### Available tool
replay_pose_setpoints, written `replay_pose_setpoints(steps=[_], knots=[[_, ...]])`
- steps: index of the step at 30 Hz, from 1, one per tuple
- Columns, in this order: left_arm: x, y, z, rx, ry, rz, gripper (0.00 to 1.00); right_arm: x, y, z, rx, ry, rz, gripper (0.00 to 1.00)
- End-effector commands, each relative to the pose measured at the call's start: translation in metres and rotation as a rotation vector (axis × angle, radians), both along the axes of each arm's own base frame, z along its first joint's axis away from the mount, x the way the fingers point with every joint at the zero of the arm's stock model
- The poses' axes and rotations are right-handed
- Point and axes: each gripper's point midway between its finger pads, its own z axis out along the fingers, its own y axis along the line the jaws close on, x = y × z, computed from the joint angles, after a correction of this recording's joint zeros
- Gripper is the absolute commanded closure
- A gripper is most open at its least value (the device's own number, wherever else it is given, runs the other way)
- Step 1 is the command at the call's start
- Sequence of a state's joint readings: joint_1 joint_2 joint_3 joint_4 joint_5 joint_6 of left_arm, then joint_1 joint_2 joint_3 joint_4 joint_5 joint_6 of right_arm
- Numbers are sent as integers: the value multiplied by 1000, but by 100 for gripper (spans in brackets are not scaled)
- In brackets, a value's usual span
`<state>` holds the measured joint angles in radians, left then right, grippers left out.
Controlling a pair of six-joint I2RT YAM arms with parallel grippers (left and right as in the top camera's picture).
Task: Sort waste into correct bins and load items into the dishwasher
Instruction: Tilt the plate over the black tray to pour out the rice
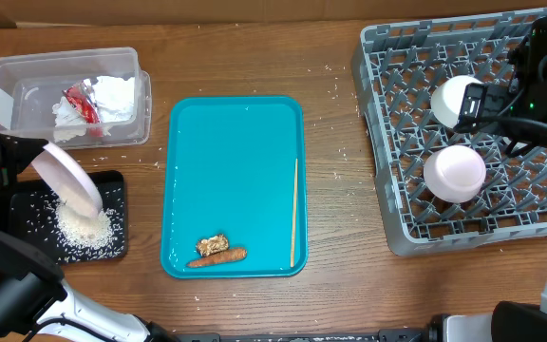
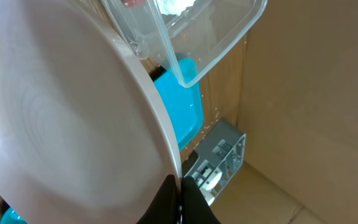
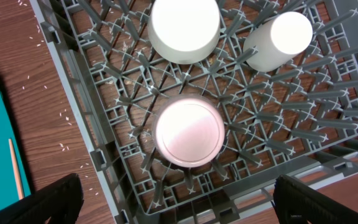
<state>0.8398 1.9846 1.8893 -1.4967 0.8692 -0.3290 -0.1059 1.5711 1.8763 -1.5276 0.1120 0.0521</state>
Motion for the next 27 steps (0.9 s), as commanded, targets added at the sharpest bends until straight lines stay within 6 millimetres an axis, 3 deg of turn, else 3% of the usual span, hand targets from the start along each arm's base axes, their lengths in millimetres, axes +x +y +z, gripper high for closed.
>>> replay_pose_setpoints(steps=[1, 6, 10, 15, 19, 27], knots=[[-6, 8, 3, -32, -38, 17, 96, 1, -2, 4, -9, -15, -5, 0], [-11, 19, 9, -42, -85, 41, 96, 1, -2, 4, -9, -15, -5, 0], [-15, 14, 22, -101, -147, 38, 96, 1, -2, 4, -9, -15, -5, 0], [-25, 21, 20, -101, -129, 57, 96, 1, -2, 4, -9, -15, -5, 0], [-32, 44, 3, -17, -75, 91, 96, 1, -2, 4, -9, -15, -5, 0], [-39, 43, 9, -23, -133, 63, 96, 1, -2, 4, -9, -14, -5, 0]])
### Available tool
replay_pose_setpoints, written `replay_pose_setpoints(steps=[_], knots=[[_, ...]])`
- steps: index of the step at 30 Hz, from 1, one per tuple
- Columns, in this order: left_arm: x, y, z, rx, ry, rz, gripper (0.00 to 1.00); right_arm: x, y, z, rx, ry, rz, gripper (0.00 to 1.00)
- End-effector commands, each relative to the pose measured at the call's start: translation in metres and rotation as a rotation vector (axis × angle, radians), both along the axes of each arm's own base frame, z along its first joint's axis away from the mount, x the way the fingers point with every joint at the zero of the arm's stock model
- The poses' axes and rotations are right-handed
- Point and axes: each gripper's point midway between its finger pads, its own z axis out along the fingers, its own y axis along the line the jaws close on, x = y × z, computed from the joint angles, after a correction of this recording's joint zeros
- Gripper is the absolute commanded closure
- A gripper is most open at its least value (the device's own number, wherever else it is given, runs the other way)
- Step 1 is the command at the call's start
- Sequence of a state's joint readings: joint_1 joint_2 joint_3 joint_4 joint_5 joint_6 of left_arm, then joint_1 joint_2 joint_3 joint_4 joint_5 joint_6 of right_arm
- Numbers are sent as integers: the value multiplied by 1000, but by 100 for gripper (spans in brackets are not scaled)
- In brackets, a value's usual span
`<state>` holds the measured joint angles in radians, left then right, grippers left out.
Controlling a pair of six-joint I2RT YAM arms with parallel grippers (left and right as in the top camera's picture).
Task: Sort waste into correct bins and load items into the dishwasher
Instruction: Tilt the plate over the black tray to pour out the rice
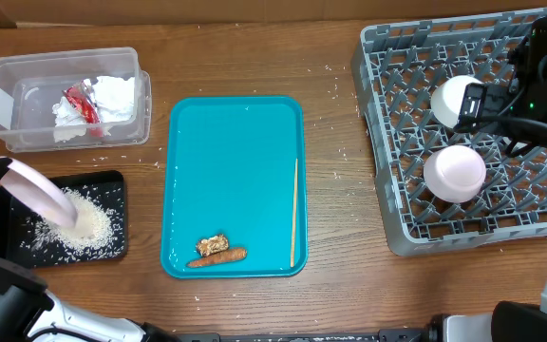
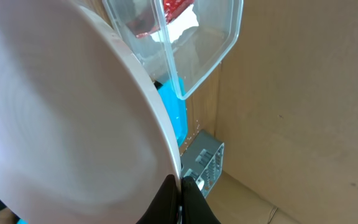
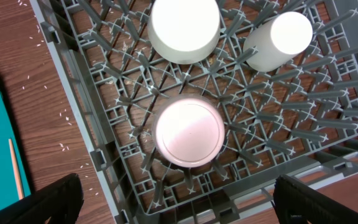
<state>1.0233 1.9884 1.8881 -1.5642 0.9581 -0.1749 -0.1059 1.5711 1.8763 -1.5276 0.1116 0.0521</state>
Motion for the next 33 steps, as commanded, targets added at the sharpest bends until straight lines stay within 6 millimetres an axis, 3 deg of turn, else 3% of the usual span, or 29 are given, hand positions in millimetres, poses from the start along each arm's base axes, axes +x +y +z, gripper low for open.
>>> replay_pose_setpoints(steps=[1, 11, 15, 21, 23, 28, 33], knots=[[0, -3, -1, 7, -41, -43, 96, 1, -2, 4, -9, -15, -5, 0], [8, 2, 4, 26, -121, -45, 96, 1, -2, 4, -9, -15, -5, 0], [9, -4, 8, -80, -112, -13, 96, 1, -2, 4, -9, -15, -5, 0], [7, -1, 0, -65, -71, -10, 96, 1, -2, 4, -9, -15, -5, 0], [5, 8, -13, -45, -2, 19, 96, 1, -2, 4, -9, -15, -5, 0], [14, -4, 8, -77, -165, -34, 96, 1, -2, 4, -9, -15, -5, 0], [6, -19, 20, -49, -195, -93, 96, 1, -2, 4, -9, -15, -5, 0]])
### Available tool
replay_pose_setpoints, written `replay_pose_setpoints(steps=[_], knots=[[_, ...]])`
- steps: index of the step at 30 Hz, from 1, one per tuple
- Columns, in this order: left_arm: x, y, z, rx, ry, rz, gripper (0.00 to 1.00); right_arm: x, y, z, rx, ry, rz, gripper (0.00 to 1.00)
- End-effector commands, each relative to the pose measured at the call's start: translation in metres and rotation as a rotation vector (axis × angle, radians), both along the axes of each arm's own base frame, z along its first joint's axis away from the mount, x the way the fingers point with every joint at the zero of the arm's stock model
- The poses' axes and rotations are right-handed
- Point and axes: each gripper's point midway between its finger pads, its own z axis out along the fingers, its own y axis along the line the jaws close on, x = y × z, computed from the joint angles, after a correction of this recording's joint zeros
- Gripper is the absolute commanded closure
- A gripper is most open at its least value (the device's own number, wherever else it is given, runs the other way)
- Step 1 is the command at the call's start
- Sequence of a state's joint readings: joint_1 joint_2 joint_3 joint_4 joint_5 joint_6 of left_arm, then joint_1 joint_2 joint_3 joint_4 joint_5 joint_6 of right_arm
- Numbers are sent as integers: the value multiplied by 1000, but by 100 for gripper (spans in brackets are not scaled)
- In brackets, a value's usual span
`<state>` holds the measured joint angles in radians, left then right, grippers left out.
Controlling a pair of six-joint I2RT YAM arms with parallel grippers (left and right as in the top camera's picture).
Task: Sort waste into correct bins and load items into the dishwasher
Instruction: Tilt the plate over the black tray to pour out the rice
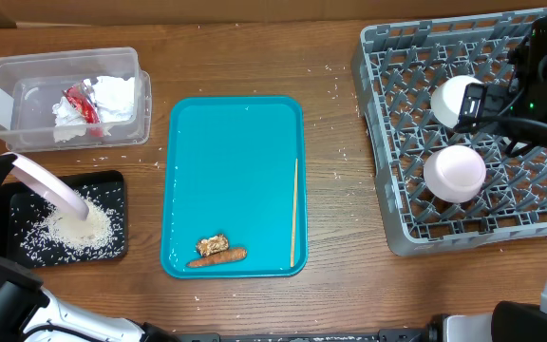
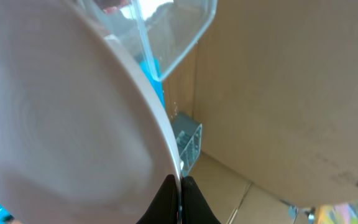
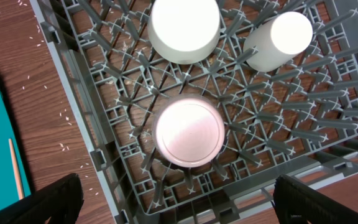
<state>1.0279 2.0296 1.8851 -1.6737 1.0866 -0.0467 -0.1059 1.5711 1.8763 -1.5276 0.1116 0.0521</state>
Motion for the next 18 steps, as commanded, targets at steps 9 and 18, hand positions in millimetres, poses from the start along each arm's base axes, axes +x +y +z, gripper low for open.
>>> replay_pose_setpoints(steps=[9, 18], knots=[[-7, -54, 54, 279, -83, -158, 96, 1, -2, 4, -9, -14, -5, 0], [-1, -173, 66, 604, -57, -564, 96, 1, -2, 4, -9, -15, -5, 0]])
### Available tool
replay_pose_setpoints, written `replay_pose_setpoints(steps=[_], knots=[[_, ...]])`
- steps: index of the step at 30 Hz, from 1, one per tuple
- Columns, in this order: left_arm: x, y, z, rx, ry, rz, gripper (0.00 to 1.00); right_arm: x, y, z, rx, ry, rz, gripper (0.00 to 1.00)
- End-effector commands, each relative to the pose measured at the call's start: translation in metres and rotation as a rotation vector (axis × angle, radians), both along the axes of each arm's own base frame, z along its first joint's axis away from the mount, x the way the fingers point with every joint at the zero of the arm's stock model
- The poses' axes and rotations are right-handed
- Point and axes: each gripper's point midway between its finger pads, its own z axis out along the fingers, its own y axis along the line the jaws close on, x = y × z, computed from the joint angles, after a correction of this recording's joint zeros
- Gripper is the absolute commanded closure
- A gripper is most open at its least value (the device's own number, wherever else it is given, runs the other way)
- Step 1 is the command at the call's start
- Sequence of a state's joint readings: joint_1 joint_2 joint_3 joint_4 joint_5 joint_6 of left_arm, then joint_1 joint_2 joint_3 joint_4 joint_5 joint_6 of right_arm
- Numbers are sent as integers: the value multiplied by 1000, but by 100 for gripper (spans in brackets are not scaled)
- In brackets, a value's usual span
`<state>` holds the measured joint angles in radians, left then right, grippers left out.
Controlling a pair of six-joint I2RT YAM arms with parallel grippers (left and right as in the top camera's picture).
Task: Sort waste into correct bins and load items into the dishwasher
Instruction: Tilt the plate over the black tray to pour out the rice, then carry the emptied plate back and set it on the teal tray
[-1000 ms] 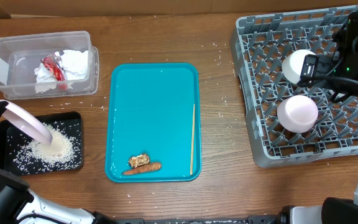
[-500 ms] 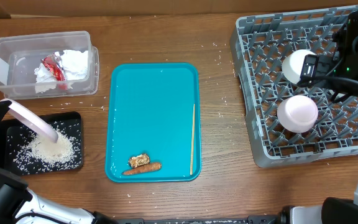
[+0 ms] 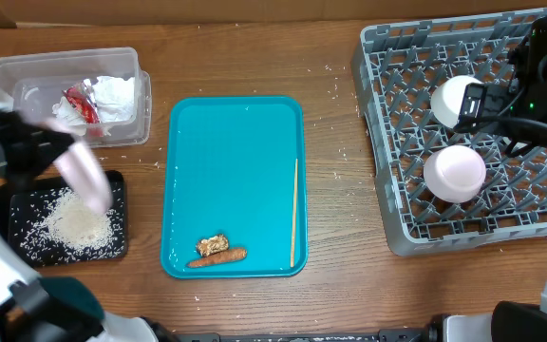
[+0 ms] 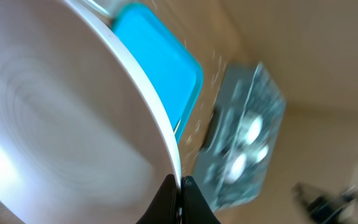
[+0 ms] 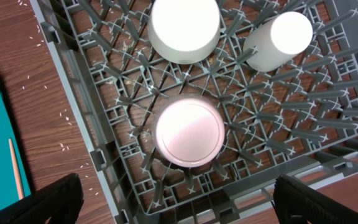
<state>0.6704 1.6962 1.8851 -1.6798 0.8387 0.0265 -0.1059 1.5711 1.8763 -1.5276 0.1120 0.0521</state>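
A pink plate [image 3: 84, 178] hangs tilted and blurred over the right part of the black tray [image 3: 17, 252], which holds a heap of rice [image 3: 76, 225]. My left gripper [image 4: 180, 186] is shut on the plate's rim [image 4: 160, 118]. The teal tray [image 3: 235, 152] carries a carrot piece [image 3: 218, 256], a foil scrap [image 3: 212, 244] and a chopstick [image 3: 294, 214]. The grey dish rack [image 3: 387, 142] holds a white cup [image 3: 452, 98] and a pink bowl [image 5: 189, 132]. My right gripper [image 5: 179, 208] hangs open above the rack, holding nothing.
A clear plastic bin [image 3: 27, 81] with white and red wrappers stands at the back left. Loose rice grains are scattered over the wooden table [image 3: 340, 218]. A second white cup [image 5: 277, 38] stands in the rack. Cardboard walls lie behind the table.
My left arm has moved right and turned, carrying the plate from the black tray's left side to its right edge. The right arm has not moved.
The plate stood tilted over the black tray with rice heaped beneath it. Then it was lower at the tray's left side, and stayed there. Now it is swung toward the teal tray, still gripped. The right gripper stayed open over the rack throughout.
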Motion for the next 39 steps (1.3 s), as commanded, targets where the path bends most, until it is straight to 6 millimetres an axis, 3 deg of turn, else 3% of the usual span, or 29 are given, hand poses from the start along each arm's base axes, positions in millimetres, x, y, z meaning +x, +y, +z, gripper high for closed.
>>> replay_pose_setpoints(steps=[1, 7, 13, 17, 22, 26, 31, 33, 37, 39], knots=[[1, -49, -4, 191, 33, -172, 96, 1, -2, 4, -9, -14, -5, 0], [22, -115, -32, 422, 149, -272, 96, 1, -2, 4, -9, -15, -5, 0], [48, -193, -56, 563, 86, -425, 96, 1, -2, 4, -9, -15, -5, 0], [53, -220, -90, 690, 143, -475, 96, 1, -2, 4, -9, -14, -5, 0], [53, -260, -142, 727, 219, -595, 96, 1, -2, 4, -9, -15, -5, 0], [61, -280, -177, 738, 240, -640, 96, 1, -2, 4, -9, -15, -5, 0], [61, -283, -204, 748, 294, -664, 93, 1, -2, 4, -9, -14, -5, 0], [60, -283, -207, 749, 307, -668, 85, 1, -2, 4, -9, -15, -5, 0], [60, -282, -207, 750, 308, -669, 49, 1, -2, 4, -8, -15, -6, 0], [57, -282, -207, 750, 317, -677, 43, 1, -2, 4, -9, -14, -5, 0]])
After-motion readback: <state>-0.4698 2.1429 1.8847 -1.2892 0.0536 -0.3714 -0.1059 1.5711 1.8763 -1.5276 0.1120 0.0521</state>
